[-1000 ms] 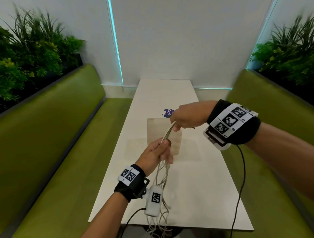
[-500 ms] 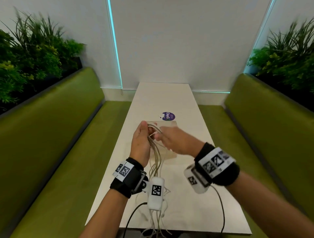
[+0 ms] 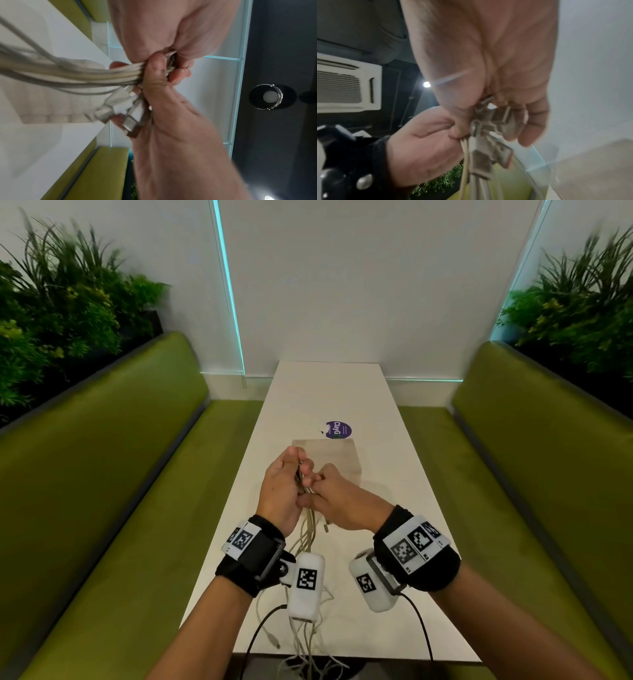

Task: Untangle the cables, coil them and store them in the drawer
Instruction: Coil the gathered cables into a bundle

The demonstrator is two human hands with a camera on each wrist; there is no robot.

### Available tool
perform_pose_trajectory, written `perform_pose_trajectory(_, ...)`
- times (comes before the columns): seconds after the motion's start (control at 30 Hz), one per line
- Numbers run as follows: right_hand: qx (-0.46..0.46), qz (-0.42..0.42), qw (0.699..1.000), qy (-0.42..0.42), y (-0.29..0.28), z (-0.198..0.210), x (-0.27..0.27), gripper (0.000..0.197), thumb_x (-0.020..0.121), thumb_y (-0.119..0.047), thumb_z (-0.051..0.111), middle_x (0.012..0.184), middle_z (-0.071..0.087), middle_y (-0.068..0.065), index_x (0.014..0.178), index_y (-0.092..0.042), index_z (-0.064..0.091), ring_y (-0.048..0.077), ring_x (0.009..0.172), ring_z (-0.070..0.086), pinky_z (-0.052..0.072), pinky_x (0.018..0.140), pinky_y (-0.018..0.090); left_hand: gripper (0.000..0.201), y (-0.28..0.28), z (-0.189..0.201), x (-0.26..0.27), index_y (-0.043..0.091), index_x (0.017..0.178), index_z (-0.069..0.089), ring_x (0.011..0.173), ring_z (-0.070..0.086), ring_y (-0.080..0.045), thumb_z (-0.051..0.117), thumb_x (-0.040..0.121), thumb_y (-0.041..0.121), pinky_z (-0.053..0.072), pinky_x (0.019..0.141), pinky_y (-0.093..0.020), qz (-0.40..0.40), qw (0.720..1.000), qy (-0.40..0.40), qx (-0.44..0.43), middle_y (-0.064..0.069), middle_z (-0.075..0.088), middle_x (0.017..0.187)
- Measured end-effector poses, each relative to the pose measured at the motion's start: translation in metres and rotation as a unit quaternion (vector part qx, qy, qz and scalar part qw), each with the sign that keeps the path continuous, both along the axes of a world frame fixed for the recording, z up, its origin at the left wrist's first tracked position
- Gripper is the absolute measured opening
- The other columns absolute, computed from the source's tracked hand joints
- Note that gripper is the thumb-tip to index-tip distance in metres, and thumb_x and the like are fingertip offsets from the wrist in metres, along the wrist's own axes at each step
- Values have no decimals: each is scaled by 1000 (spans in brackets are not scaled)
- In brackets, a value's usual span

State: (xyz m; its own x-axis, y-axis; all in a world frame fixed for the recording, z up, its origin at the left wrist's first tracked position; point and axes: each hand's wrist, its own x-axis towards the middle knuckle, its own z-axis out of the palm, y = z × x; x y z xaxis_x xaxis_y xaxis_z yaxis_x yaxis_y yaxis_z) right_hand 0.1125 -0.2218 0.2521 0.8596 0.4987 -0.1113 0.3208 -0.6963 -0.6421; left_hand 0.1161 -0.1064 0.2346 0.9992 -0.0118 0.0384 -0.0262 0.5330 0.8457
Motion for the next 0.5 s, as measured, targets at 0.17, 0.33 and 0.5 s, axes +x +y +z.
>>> perform_pose_trajectory(0.17,199,48,975,83,-9,-13,-11,24,101,-25,39,88,59,0,91,-12,57,11,82,56,47,78,28,32,-2,9,0,14,76,47,43,32,-10,34,102,24,36,62,-28,-38,999,11,-15,4,39,54)
perform_pose_trajectory(0.33,315,61,933,165,-15,-28,-15,31,99,-25,44,79,63,7,84,-4,60,24,82,61,48,79,23,34,-1,10,-2,16,74,48,44,31,-10,34,103,27,36,61,-29,-68,996,16,62,5,36,54)
perform_pose_trajectory(0.5,333,67,925,170,-16,-32,-14,29,97,-31,43,72,56,3,78,-13,56,20,73,60,50,75,22,36,-1,13,-3,18,72,49,43,35,-8,35,102,34,35,59,-29,-77,991,28,107,6,36,53)
